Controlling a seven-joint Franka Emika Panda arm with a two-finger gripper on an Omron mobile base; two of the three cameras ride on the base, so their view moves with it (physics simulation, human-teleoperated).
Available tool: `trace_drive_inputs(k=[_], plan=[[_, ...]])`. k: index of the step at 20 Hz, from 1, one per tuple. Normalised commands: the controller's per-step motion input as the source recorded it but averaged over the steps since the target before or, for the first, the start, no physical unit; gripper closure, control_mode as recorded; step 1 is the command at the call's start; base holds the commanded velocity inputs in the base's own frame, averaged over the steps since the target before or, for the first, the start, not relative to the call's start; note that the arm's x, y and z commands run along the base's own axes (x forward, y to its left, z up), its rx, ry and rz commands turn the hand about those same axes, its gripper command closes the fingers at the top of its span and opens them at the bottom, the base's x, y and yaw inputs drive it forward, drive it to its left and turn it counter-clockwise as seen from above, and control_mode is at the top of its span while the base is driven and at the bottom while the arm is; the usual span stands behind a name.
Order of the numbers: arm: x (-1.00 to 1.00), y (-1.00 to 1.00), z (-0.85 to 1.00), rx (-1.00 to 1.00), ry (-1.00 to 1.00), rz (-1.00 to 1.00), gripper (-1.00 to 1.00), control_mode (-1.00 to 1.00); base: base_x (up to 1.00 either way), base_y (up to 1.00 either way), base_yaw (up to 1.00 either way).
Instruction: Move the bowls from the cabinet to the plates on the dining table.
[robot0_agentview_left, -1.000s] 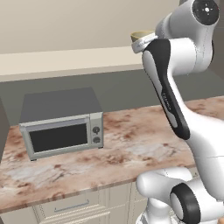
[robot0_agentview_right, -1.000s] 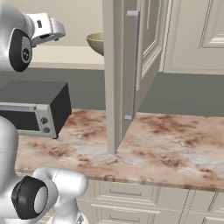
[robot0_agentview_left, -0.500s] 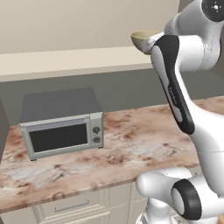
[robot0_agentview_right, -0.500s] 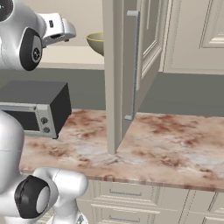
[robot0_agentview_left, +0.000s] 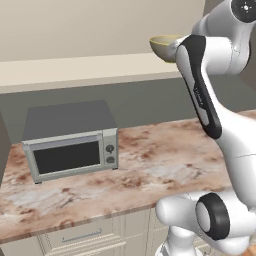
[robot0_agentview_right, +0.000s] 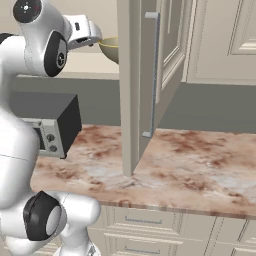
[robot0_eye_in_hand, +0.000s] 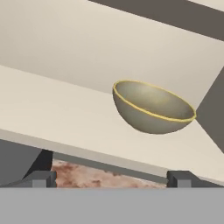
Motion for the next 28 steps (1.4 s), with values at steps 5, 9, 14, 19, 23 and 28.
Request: trace_drive_inputs(k=[5, 9, 14, 19, 23, 28], plan=[[0.32, -0.2, -0.06, 0.0, 0.01, 0.0, -1.0, -1.0, 0.0, 0.0, 0.0], [0.23, -0.13, 0.0, 0.0, 0.03, 0.0, -1.0, -1.0, 0.0, 0.0, 0.0], [0.38, -0.05, -0.02, 0.0, 0.03, 0.0, -1.0, -1.0, 0.0, 0.0, 0.0], [0.54, -0.08, -0.02, 0.0, 0.01, 0.0, -1.0, -1.0, 0.0, 0.0, 0.0], [0.44, -0.07, 0.0, 0.0, 0.01, 0.0, -1.0, -1.0, 0.0, 0.0, 0.0], [0.41, -0.08, -0.01, 0.0, 0.02, 0.0, -1.0, -1.0, 0.0, 0.0, 0.0]])
